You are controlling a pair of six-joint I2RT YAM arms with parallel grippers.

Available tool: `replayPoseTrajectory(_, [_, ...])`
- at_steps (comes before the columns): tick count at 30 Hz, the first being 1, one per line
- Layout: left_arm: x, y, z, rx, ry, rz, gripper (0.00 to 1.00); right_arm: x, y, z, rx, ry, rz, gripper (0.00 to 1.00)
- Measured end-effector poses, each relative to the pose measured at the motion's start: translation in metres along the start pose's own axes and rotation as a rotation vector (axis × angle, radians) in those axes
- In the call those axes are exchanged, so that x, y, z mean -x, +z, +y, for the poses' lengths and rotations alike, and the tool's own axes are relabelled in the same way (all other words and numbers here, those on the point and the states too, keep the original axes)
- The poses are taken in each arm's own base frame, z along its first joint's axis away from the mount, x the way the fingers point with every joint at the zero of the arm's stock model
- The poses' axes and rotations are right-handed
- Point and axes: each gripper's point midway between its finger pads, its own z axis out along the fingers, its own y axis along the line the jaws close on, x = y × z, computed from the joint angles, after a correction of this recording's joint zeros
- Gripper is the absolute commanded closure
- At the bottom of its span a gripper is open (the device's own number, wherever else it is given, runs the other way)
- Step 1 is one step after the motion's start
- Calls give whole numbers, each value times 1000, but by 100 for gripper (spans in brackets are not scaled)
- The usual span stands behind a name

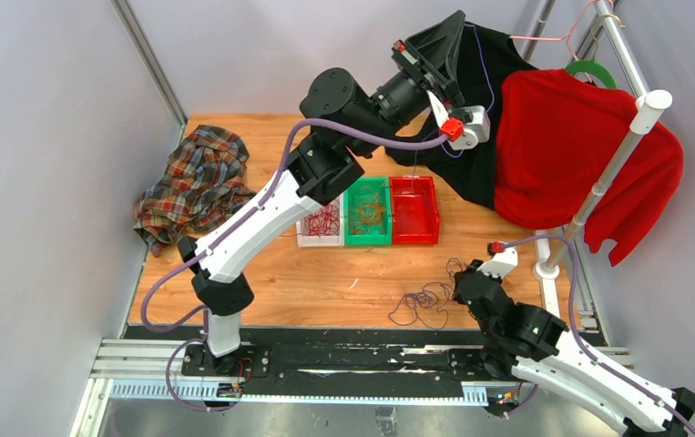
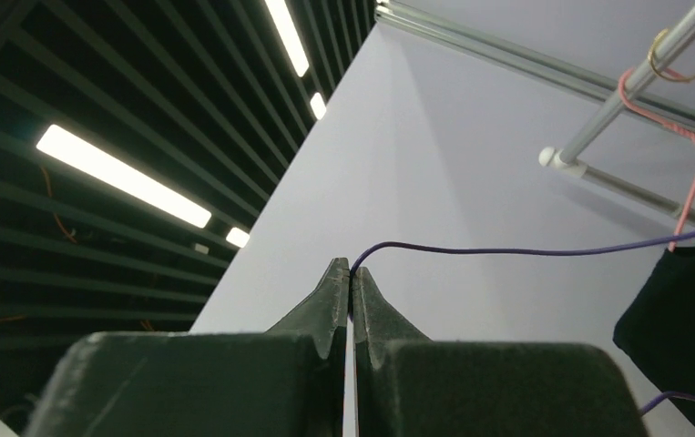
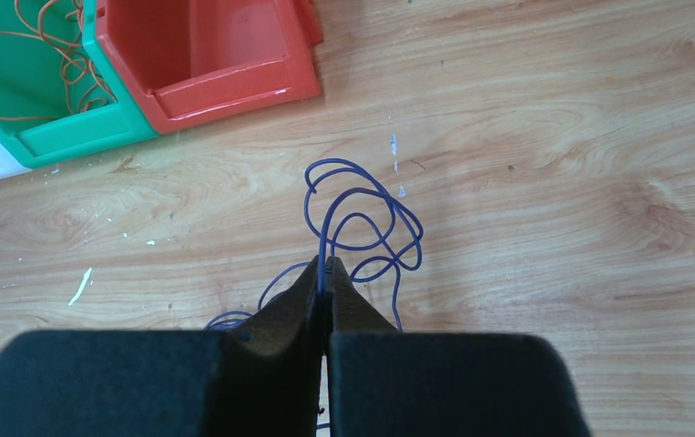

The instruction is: Untangle the cables

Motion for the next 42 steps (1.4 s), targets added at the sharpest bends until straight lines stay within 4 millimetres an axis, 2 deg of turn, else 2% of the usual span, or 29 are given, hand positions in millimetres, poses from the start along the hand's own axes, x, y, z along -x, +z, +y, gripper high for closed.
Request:
replayPoseTrajectory(2, [-1, 0, -10, -17, 0, 3, 99, 0, 0, 0, -1, -1, 0, 99])
replayPoseTrajectory(9, [-18, 2, -68, -126, -5, 41, 99, -1, -1, -3, -5, -5, 3, 99])
replayPoseTrajectory(17, [-46, 7, -103, -160, -61, 115, 99, -1, -3, -6, -6, 6, 0, 99])
replayPoseTrajectory(22, [-67, -1, -119, -173, -115, 183, 99, -1, -3, -6, -6, 8, 1, 99])
replayPoseTrajectory(24, [-77, -9, -135, -206, -132, 214, 100, -1, -3, -6, -7, 9, 1, 99])
replayPoseTrajectory(30, [-115, -50, -220, -380, -167, 348, 100, 0, -4, -6, -1, 17, -4, 99])
replayPoseTrajectory(34, [-132, -81, -268, -486, -203, 435, 100, 2, -5, -6, 6, 26, -10, 99])
replayPoseTrajectory(38, [-138, -109, -302, -591, -245, 495, 100, 2, -5, -6, 6, 26, -10, 99])
replayPoseTrajectory(42, [-138, -130, -323, -679, -278, 537, 100, 1, -5, -7, 2, 25, -7, 99])
